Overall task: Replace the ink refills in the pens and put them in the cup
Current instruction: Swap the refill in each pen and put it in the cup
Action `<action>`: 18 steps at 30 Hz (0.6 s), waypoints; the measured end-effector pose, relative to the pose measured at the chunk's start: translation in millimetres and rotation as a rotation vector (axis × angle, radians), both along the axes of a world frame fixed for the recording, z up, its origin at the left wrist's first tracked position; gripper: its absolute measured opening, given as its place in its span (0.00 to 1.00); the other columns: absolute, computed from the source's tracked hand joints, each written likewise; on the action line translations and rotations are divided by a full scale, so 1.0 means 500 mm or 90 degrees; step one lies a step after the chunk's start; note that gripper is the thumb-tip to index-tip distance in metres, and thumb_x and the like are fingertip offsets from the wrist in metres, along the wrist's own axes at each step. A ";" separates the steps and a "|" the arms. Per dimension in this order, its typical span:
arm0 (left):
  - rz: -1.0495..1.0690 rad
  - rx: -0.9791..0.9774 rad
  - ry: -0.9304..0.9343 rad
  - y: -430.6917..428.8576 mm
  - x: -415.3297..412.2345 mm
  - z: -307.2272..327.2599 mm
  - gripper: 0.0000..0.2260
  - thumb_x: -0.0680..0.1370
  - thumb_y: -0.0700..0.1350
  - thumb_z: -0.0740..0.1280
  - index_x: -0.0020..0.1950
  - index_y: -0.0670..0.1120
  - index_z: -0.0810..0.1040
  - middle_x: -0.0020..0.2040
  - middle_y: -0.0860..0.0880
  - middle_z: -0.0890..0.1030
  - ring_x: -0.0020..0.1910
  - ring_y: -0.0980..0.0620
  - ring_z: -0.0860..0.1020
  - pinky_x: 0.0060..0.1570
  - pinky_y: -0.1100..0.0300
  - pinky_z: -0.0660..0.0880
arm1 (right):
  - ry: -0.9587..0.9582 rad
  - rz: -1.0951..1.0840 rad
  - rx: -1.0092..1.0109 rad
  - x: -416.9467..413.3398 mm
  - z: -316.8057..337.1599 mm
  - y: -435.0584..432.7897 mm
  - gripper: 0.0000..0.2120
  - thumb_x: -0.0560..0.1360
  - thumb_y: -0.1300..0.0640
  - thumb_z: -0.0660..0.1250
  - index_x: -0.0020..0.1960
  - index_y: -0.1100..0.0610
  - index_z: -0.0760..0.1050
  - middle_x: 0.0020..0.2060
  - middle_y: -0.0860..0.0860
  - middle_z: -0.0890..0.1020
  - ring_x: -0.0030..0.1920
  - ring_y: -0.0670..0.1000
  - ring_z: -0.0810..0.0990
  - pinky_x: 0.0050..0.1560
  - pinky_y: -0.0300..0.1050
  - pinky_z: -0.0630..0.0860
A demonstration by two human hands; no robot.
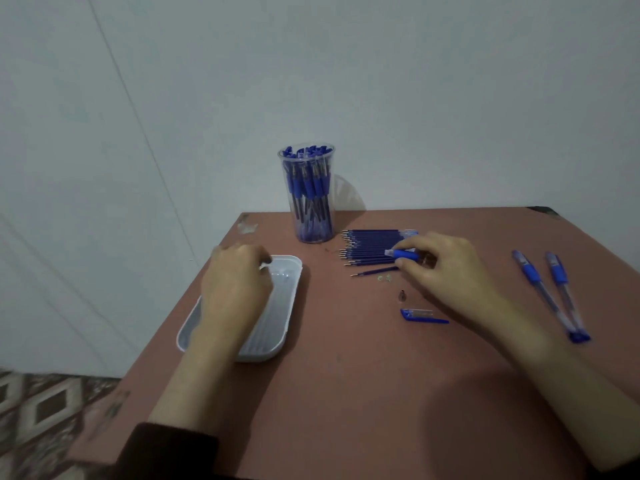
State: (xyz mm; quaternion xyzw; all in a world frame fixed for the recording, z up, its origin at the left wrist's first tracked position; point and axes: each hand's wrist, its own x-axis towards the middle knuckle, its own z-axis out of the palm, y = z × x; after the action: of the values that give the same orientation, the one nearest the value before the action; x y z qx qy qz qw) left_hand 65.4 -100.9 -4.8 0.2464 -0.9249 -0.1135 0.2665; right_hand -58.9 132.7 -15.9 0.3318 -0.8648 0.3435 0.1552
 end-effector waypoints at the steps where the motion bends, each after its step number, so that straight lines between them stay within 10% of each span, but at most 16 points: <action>1: 0.025 0.008 -0.038 -0.019 0.012 -0.001 0.08 0.76 0.42 0.66 0.52 0.46 0.83 0.49 0.47 0.83 0.55 0.42 0.75 0.47 0.53 0.71 | 0.000 -0.001 -0.003 0.000 0.001 0.000 0.06 0.73 0.57 0.70 0.49 0.51 0.83 0.37 0.41 0.78 0.36 0.41 0.73 0.40 0.40 0.66; 5: 0.058 0.025 -0.141 -0.042 0.038 -0.011 0.09 0.73 0.43 0.67 0.33 0.44 0.77 0.29 0.47 0.75 0.40 0.42 0.74 0.32 0.57 0.67 | -0.005 -0.002 -0.010 0.005 0.003 0.002 0.06 0.73 0.58 0.70 0.49 0.52 0.83 0.39 0.44 0.81 0.39 0.46 0.76 0.42 0.44 0.70; 11: 0.080 0.030 -0.093 -0.027 0.027 -0.007 0.08 0.73 0.41 0.64 0.34 0.43 0.75 0.31 0.44 0.75 0.33 0.44 0.70 0.31 0.56 0.67 | -0.020 -0.014 -0.036 -0.001 0.000 0.006 0.07 0.73 0.58 0.71 0.50 0.52 0.83 0.37 0.41 0.79 0.38 0.46 0.76 0.39 0.40 0.67; 18: -0.229 0.685 0.347 0.078 -0.036 0.072 0.04 0.78 0.34 0.65 0.51 0.40 0.77 0.34 0.47 0.83 0.32 0.54 0.81 0.35 0.65 0.78 | -0.027 0.004 -0.073 -0.002 -0.001 0.004 0.07 0.73 0.57 0.71 0.50 0.50 0.82 0.42 0.44 0.83 0.41 0.48 0.79 0.46 0.48 0.75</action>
State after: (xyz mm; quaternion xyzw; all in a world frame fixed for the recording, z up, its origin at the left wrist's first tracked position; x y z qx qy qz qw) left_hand 47.2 -62.2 31.2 0.1488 -0.6640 -0.6647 0.3084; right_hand -59.9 134.7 -16.2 0.3175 -0.8457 0.4002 0.1542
